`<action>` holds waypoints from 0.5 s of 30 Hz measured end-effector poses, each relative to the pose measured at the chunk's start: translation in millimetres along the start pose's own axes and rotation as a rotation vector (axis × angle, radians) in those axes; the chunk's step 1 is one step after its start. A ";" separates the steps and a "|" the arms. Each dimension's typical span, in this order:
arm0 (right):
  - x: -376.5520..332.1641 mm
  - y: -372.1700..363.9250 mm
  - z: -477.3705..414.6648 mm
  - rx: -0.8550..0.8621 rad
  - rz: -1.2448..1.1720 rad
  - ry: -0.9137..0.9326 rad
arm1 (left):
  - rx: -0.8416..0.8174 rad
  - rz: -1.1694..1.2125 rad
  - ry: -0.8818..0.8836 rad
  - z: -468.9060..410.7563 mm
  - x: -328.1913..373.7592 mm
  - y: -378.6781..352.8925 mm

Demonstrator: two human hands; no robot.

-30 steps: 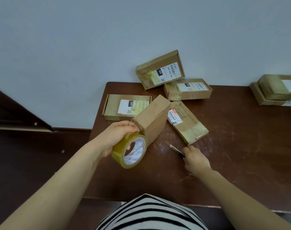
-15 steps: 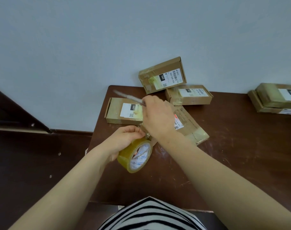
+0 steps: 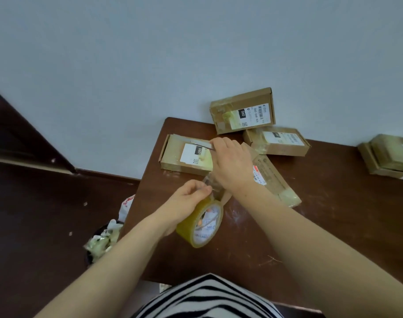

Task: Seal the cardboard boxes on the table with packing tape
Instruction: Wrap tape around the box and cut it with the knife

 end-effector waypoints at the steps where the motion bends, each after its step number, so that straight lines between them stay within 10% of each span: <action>1: 0.4 3.2 -0.4 -0.012 -0.074 -0.009 | -0.006 0.013 0.002 -0.7 0.1 -1.3; 8: 6.7 58.4 7.6 -0.070 -0.659 -0.148 | -0.015 0.009 0.023 -7.6 0.9 -4.7; 15: 18.6 88.8 71.0 -0.409 -0.404 -0.137 | -0.047 0.010 0.008 -9.6 -2.6 -9.8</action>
Point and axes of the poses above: each hand's wrist, its own z-axis away from the middle knuckle, its own y-axis out of the back of the hand, x = y × z, the point moved 4 cm from there along -z, towards the middle knuckle, and after that the axes turned 2 degrees about y, right-handed, at the moved point
